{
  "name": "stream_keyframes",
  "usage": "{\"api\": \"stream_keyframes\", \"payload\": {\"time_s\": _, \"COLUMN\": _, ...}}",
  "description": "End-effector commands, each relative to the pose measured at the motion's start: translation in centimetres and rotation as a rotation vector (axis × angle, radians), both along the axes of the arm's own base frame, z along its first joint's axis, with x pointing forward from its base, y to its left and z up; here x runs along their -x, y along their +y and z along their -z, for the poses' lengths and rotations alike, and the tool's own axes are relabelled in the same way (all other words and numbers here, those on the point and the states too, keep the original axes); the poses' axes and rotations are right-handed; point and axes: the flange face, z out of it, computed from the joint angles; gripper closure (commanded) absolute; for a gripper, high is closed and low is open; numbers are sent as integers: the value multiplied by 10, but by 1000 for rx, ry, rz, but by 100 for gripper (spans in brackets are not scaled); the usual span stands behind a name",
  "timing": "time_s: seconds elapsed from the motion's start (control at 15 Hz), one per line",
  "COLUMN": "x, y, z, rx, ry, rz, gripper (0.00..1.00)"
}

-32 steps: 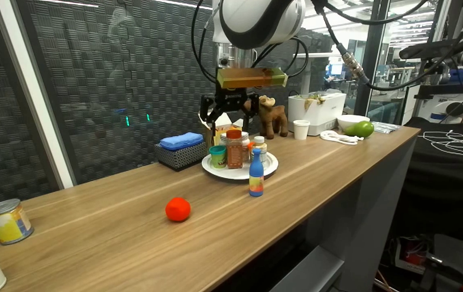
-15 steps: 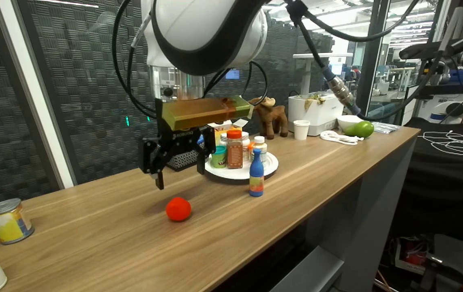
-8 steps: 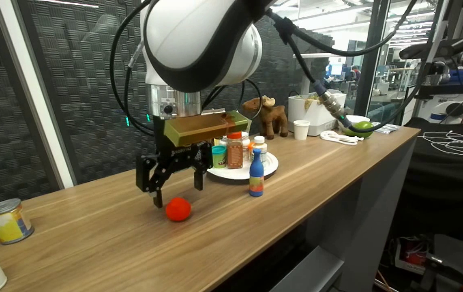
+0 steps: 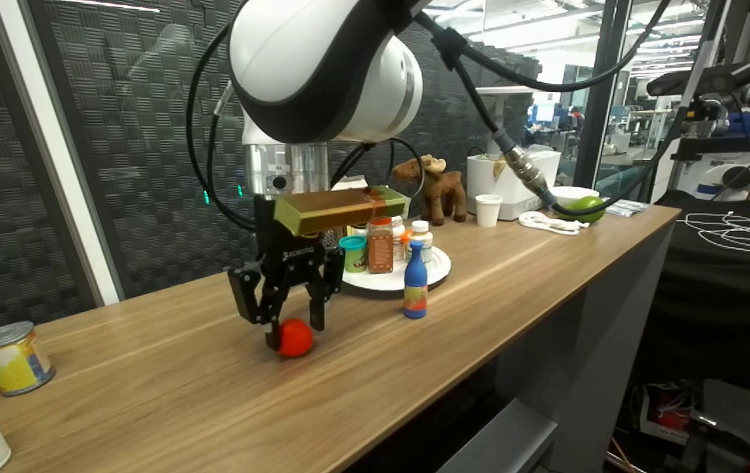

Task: Put the bottles and orange plushie surrounding the white plate on the white plate

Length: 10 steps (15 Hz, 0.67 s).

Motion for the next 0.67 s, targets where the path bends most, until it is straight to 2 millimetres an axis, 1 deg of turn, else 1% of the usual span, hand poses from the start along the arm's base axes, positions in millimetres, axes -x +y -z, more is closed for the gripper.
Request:
{"api": "stream_keyframes", "payload": {"time_s": 0.0, "x": -5, "y": -2, "z": -11, "rx": -22, "ry": 21, "rz": -4, "gripper": 65}}
{"api": "stream_keyframes", "payload": {"time_s": 0.07, "x": -5, "y": -3, "z": -12, "rx": -23, "ry": 23, "rz": -2, "gripper": 73}}
{"api": "stream_keyframes", "payload": {"time_s": 0.13, "x": -5, "y": -5, "z": -14, "rx": -20, "ry": 24, "rz": 2, "gripper": 76}}
{"api": "stream_keyframes", "payload": {"time_s": 0.33, "x": -6, "y": -11, "z": -15, "rx": -14, "ry": 30, "rz": 19, "gripper": 76}}
{"api": "stream_keyframes", "payload": {"time_s": 0.47, "x": -9, "y": -18, "z": -20, "rx": 0, "ry": 9, "rz": 45, "gripper": 76}}
{"api": "stream_keyframes", "payload": {"time_s": 0.6, "x": -15, "y": -29, "z": -31, "rx": 15, "ry": -37, "rz": 78, "gripper": 76}}
